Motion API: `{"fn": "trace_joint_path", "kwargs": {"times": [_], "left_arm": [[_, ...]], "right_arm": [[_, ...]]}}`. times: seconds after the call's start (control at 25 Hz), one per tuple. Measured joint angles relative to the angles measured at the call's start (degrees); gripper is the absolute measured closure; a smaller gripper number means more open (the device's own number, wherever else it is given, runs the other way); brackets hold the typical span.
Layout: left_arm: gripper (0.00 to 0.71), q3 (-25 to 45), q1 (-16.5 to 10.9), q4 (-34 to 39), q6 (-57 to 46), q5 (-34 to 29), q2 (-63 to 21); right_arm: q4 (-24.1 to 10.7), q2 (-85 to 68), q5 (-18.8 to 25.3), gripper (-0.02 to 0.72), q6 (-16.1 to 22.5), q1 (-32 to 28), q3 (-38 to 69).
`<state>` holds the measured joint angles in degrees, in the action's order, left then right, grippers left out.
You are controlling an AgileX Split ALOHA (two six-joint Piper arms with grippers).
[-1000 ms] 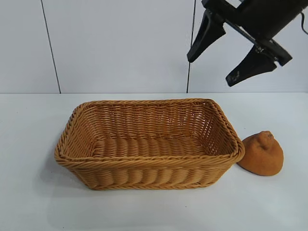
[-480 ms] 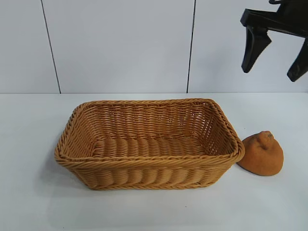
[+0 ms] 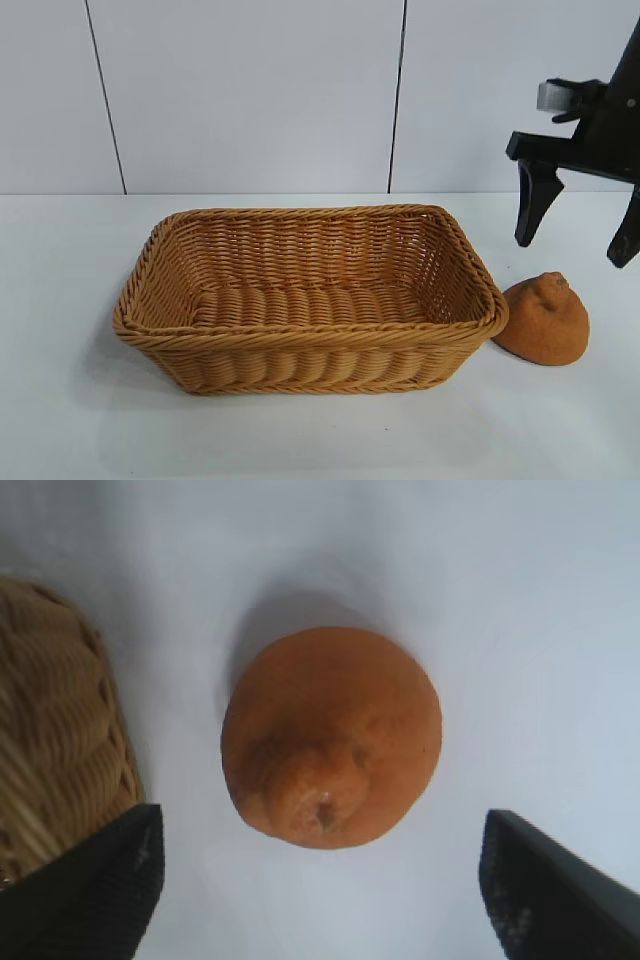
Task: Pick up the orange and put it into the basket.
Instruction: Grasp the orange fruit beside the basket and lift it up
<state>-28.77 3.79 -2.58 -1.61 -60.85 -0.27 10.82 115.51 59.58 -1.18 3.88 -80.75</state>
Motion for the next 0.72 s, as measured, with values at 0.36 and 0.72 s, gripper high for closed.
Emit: {"fn": "trace_joint_path", "kwargs": {"times": [0.36, 0.72], "left_arm": [[0.098, 0.0, 0.0, 0.0, 0.0, 0.0, 0.0], [0.098, 0.0, 0.0, 0.0, 0.0, 0.0, 0.0]], "right_arm": [[1.0, 6.9, -2.8, 0.267, -0.2, 0.0, 0.0], [0.8, 0.9, -1.8, 0.669, -1.5, 0.0, -1.1]]}}
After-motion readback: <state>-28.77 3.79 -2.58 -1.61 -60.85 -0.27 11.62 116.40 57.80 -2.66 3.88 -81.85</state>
